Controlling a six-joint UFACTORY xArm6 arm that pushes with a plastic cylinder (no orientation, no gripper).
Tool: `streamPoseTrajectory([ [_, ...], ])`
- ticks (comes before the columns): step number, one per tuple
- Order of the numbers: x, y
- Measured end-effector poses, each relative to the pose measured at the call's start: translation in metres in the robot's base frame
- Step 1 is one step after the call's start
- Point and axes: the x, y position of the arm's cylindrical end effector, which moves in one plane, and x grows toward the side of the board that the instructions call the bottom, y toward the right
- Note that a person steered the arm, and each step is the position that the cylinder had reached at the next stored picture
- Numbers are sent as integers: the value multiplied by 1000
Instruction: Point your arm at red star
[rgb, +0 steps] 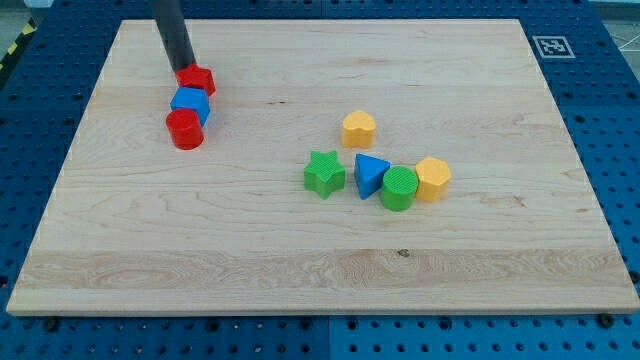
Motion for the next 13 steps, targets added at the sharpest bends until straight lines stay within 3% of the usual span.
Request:
streamPoseTrajectory([
  [1,-4,69],
  [2,19,144],
  [3,70,191],
  [5,107,169],
  [8,95,248],
  [10,95,256],
  [13,88,152],
])
